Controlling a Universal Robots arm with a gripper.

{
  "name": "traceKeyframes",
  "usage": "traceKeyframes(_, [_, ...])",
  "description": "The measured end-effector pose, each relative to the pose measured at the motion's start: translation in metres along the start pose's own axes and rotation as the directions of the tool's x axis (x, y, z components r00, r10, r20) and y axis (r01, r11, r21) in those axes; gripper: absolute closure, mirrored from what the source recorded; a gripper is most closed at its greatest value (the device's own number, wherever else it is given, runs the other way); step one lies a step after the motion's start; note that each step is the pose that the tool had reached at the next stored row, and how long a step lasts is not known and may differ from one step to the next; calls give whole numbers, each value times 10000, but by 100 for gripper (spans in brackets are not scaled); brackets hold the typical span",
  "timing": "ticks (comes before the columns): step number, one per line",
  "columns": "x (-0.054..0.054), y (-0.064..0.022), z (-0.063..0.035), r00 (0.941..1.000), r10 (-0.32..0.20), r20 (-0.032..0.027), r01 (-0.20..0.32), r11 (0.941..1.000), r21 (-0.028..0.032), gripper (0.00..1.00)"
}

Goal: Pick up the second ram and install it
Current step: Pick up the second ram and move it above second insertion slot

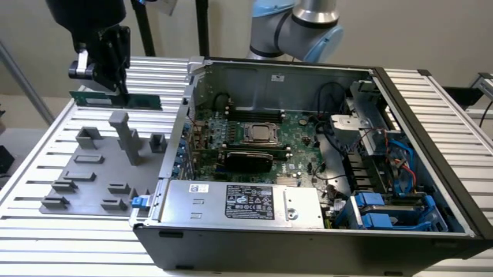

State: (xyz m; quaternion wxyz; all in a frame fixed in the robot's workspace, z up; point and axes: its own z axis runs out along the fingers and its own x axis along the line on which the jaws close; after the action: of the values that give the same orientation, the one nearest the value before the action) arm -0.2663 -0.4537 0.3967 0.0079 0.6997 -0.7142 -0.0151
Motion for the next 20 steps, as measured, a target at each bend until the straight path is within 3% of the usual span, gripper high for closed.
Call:
traceKeyframes(8, [-31,-316,-34,10000,-2,71,2,10000,-1,86])
traceKeyframes(20, [-76,-823,-64,9997,-7,226,7,10000,-4,86])
